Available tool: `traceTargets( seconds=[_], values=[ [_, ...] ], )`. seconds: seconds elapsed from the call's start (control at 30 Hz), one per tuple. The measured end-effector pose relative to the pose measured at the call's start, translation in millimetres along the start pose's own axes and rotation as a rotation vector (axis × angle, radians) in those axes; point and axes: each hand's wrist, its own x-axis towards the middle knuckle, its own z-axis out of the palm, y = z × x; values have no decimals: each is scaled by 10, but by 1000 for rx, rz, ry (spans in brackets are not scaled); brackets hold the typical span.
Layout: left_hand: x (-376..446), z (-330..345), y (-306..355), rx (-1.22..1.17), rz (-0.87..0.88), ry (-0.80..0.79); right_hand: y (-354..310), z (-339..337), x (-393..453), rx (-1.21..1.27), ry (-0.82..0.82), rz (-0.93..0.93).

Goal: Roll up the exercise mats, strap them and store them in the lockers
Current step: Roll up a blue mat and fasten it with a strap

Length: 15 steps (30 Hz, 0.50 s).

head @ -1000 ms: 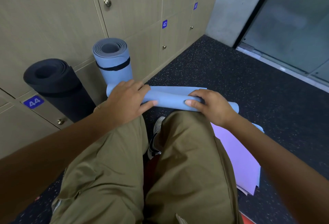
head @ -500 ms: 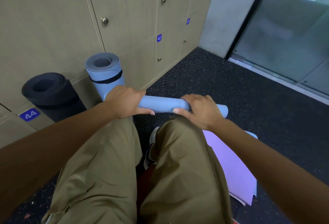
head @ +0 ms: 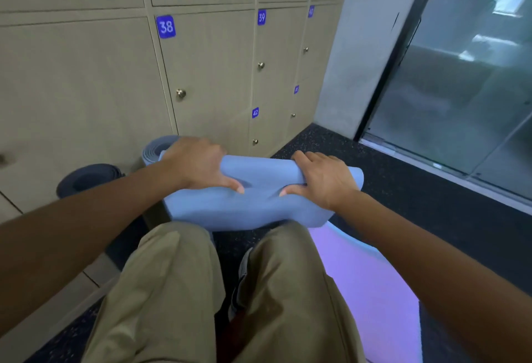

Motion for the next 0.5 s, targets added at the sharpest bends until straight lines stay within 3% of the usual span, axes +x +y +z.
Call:
traceTargets(
  seconds=[0.23, 0.5],
  values=[
    [-316, -540, -67, -28, 4, 93, -18, -557, -175, -51, 206, -126],
    [-1156, -533, 139, -146, 70, -27, -382, -728, -948, 60, 170, -215]
  ],
)
